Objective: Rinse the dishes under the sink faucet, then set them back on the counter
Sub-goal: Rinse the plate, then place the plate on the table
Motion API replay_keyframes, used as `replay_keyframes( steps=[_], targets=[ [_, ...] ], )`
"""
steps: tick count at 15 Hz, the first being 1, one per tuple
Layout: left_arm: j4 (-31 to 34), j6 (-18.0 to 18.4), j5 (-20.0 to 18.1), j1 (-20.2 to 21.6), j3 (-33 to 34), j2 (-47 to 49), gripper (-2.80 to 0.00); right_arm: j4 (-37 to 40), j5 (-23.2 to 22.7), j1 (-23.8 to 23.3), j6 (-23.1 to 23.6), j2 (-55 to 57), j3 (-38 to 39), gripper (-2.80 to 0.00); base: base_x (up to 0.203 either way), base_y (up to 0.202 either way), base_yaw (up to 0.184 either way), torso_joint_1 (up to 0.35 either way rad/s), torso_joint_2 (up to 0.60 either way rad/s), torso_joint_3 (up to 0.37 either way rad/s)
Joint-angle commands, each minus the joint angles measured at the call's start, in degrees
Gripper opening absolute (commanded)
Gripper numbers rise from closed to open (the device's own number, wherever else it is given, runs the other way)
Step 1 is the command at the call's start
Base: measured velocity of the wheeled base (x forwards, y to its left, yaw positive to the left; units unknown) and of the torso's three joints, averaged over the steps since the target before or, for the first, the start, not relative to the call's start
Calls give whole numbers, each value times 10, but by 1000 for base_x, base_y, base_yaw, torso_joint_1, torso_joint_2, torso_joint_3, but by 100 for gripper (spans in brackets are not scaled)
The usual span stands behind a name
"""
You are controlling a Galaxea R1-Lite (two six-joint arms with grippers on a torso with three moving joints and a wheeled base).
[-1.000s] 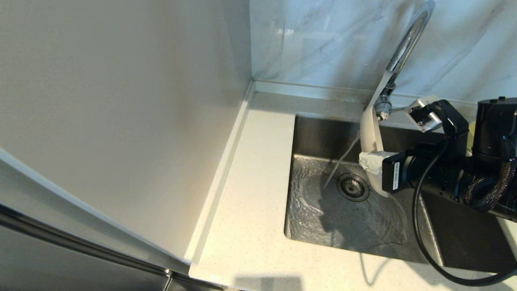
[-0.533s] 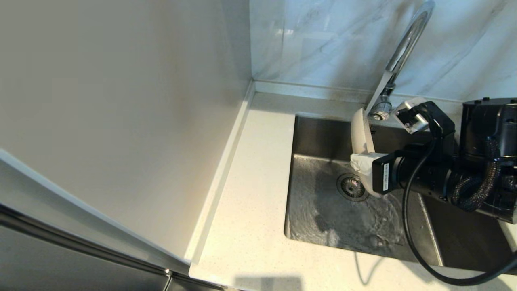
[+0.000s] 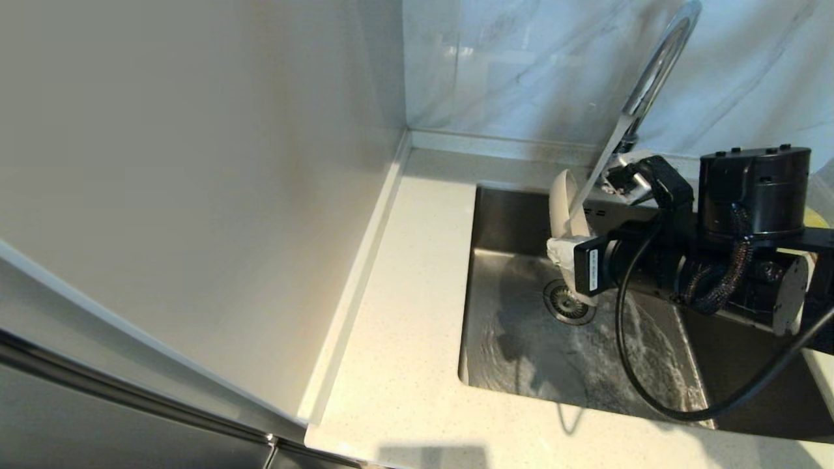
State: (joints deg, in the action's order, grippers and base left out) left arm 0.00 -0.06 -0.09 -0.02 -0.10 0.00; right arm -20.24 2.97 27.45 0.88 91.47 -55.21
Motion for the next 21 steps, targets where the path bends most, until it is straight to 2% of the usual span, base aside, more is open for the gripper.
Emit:
replay_keyframes(
  steps=[1, 4, 7, 9, 12, 15, 16, 19, 21],
  targets=[
    [0, 0, 0, 0, 0, 0, -280, -2, 1, 0, 0, 6, 3, -280, 0, 0, 0, 0, 0, 0],
    [0, 0, 0, 0, 0, 0, -280, 1, 18, 1, 3, -42, 45, -280, 0, 0, 0, 0, 0, 0],
    [0, 0, 0, 0, 1, 0, -280, 39, 26, -4, 1, -127, 111, -280, 0, 0, 0, 0, 0, 0],
    [0, 0, 0, 0, 0, 0, -280, 58, 27, -27, -2, -181, 144, -280, 0, 0, 0, 0, 0, 0],
    [0, 0, 0, 0, 0, 0, -280, 61, 25, -70, -8, -227, 129, -280, 0, 0, 0, 0, 0, 0],
    [0, 0, 0, 0, 0, 0, -280, 66, 35, -84, -88, -244, 78, -280, 0, 0, 0, 0, 0, 0],
    [0, 0, 0, 0, 0, 0, -280, 73, 39, -93, -97, -250, 84, -280, 0, 0, 0, 0, 0, 0],
    [0, 0, 0, 0, 0, 0, -280, 88, 40, -94, -103, -245, 166, -280, 0, 0, 0, 0, 0, 0],
    [0, 0, 0, 0, 0, 0, -280, 100, 42, -99, -107, -254, 128, -280, 0, 0, 0, 0, 0, 0]
  ],
)
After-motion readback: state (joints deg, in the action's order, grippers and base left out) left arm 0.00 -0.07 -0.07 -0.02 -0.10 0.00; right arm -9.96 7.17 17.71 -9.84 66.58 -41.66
